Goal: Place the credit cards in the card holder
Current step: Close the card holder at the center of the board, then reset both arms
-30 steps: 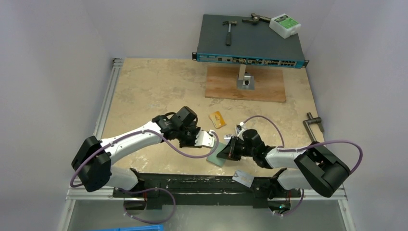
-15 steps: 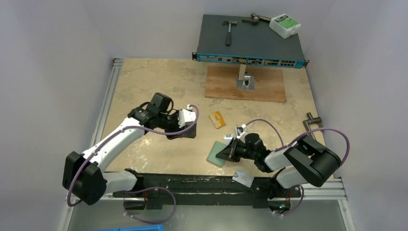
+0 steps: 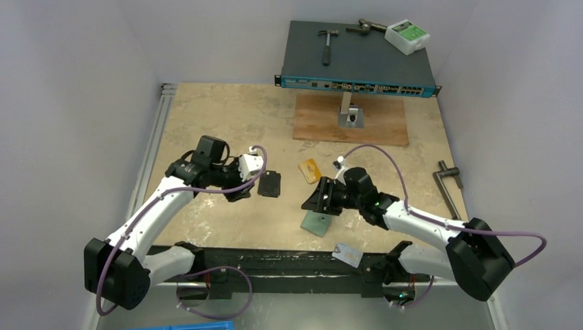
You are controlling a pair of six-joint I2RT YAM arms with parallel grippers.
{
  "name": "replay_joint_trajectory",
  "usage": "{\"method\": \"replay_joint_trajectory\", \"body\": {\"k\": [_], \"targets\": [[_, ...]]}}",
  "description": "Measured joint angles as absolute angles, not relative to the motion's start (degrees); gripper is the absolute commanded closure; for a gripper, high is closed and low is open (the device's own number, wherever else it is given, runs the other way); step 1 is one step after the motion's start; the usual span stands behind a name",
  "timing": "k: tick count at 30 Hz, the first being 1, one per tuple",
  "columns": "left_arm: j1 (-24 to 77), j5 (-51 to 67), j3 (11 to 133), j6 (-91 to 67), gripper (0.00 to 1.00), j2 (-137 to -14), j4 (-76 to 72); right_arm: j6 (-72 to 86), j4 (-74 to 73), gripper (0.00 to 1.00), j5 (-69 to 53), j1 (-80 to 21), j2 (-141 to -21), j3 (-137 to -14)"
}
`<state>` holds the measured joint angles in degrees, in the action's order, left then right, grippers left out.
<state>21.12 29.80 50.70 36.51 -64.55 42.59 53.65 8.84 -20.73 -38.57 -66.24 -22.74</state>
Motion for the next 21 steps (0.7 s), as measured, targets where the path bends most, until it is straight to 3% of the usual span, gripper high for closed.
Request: {"method": "replay_joint_trajectory", "body": {"k": [2, 4, 5, 7, 8, 9, 16, 21], "targets": [[21.0, 29.8, 50.4, 36.2, 0.46, -63.7, 42.7, 52.0, 5.2, 0.38, -21.0, -38.6, -66.1, -26.4], [20.6, 29.8, 50.1, 36.0, 0.21, -62.7, 42.7, 50.6, 1.9, 0.34, -21.2, -38.6, -65.1, -29.1], [20.4, 29.8, 50.0, 35.9, 0.12, -62.3, 42.7, 50.0, 0.3, 0.3, -21.2, -38.6, -64.6, -30.0], [19.5, 29.8, 49.5, 35.5, 0.03, -61.4, 42.8, 48.7, -3.4, 0.12, -20.9, -38.6, -63.0, -31.6], [18.8, 29.9, 49.3, 35.3, 0.0, -61.1, 42.9, 48.4, -4.8, 0.03, -20.6, -38.6, -62.3, -32.0], [18.0, 29.9, 49.2, 35.2, 0.0, -60.7, 42.9, 47.6, -7.0, 0.01, -20.0, -38.6, -61.3, -32.9], [9.5, 31.9, 49.0, 35.1, 0.0, -58.8, 44.7, 40.7, -16.7, 0.01, -9.8, -38.0, -59.7, -42.4], [-3.1, 34.6, 48.9, 33.5, 0.0, -57.8, 43.3, 35.9, -17.1, 0.01, 4.4, -34.0, -56.1, -45.8]]}}
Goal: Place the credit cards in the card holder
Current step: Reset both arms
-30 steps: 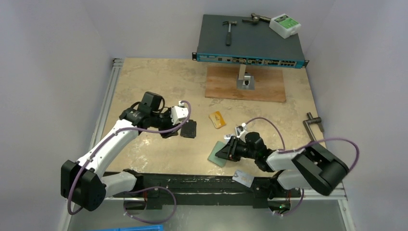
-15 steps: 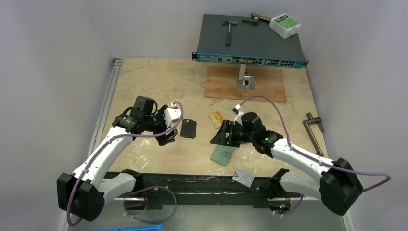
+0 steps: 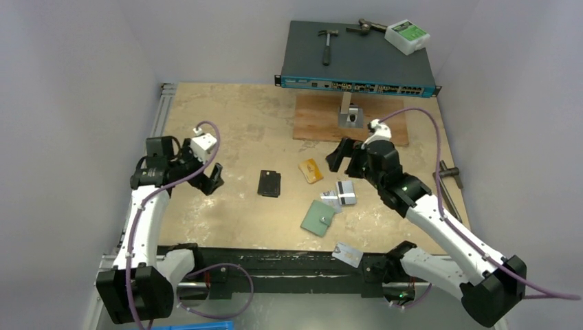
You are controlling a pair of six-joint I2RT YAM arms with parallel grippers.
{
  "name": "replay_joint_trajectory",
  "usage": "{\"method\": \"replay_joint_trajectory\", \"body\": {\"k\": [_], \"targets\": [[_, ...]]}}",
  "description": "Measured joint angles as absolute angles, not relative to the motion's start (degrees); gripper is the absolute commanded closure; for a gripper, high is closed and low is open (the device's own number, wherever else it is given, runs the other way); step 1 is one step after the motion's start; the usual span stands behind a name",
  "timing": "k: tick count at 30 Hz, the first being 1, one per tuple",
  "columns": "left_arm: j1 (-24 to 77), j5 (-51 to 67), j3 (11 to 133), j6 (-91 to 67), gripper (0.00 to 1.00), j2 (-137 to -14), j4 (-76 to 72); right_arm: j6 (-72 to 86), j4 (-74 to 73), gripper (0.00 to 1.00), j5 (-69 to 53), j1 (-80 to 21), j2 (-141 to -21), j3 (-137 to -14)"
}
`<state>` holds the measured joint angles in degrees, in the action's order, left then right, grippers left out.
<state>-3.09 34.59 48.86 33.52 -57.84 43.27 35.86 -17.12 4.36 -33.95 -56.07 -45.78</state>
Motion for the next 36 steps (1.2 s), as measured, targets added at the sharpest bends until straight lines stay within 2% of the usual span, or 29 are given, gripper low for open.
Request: {"method": "replay_joint_trajectory", "body": {"k": [5, 10, 15, 20, 26, 31, 36], "targets": [[-13.3, 34.7, 47.3, 26.7, 0.0, -57.8, 34.1, 31.4, -9.5, 0.01, 20.3, -24.9, -54.3, -41.6], [-14.1, 36.1, 41.5, 18.0, 0.0, -59.0, 20.1, 24.8, 2.1, 0.01, 33.1, -19.4, -56.7, -29.3], [-14.1, 37.6, 34.3, 11.2, 0.0, -65.6, 4.5, 21.7, 13.0, 0.01, 39.4, -14.0, -62.2, -23.4], [-14.2, 38.0, 27.2, 6.1, 0.0, -69.1, -10.2, 19.6, 27.6, 0.01, 41.9, -11.5, -67.7, -20.9], [-14.1, 37.1, 25.4, 3.5, 0.0, -71.4, -23.4, 16.8, 41.1, 0.01, 41.9, -10.9, -74.0, -19.3], [-12.6, 35.2, 25.5, 1.0, 0.0, -74.7, -29.7, 14.0, 50.3, 0.01, 40.5, -10.5, -76.8, -19.2], [-7.0, 31.0, 25.3, 1.6, 0.0, -76.4, -33.1, 11.3, 60.8, 0.01, 39.5, -10.3, -80.2, -17.5]]}}
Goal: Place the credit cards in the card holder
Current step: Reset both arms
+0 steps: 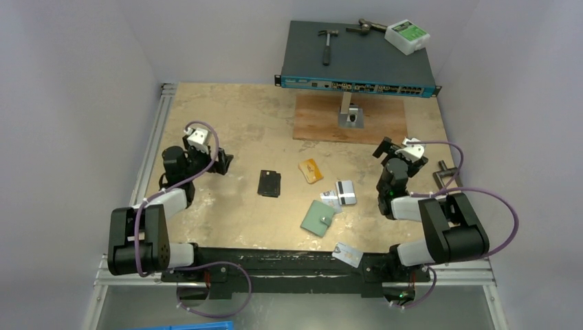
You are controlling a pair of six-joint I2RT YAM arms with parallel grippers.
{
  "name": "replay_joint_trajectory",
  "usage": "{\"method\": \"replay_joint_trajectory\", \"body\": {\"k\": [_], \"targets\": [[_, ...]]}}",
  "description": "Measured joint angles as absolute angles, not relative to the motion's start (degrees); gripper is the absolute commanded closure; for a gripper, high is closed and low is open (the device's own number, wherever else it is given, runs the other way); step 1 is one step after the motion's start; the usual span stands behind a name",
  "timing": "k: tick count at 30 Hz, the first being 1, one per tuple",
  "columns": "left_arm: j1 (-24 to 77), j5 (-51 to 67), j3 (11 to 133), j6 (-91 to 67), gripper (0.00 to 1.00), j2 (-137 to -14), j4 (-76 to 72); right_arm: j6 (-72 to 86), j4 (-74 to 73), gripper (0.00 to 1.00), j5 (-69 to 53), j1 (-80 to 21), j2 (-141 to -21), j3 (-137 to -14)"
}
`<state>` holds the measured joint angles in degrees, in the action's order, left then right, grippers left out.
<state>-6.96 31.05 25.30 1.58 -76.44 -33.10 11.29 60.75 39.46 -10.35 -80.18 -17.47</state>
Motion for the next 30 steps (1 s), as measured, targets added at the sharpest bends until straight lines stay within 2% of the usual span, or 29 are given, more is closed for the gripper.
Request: {"method": "replay_joint_trajectory", "body": {"k": [9, 11, 30], "targets": [[-5.4, 25.6, 17.3, 2.4, 0.0, -77.0, -46.1, 6.9, 64.9, 0.01, 32.1, -10.0, -85.0, -17.9], [-5.0, 25.0, 17.1, 2.6, 0.0, -77.4, -46.5, 5.9, 70.0, 0.01, 30.4, -9.5, -86.5, -16.9], [-5.0, 22.8, 17.0, 2.6, 0.0, -77.8, -50.5, 6.2, 72.1, 0.01, 27.2, -7.6, -87.0, -16.4]]}}
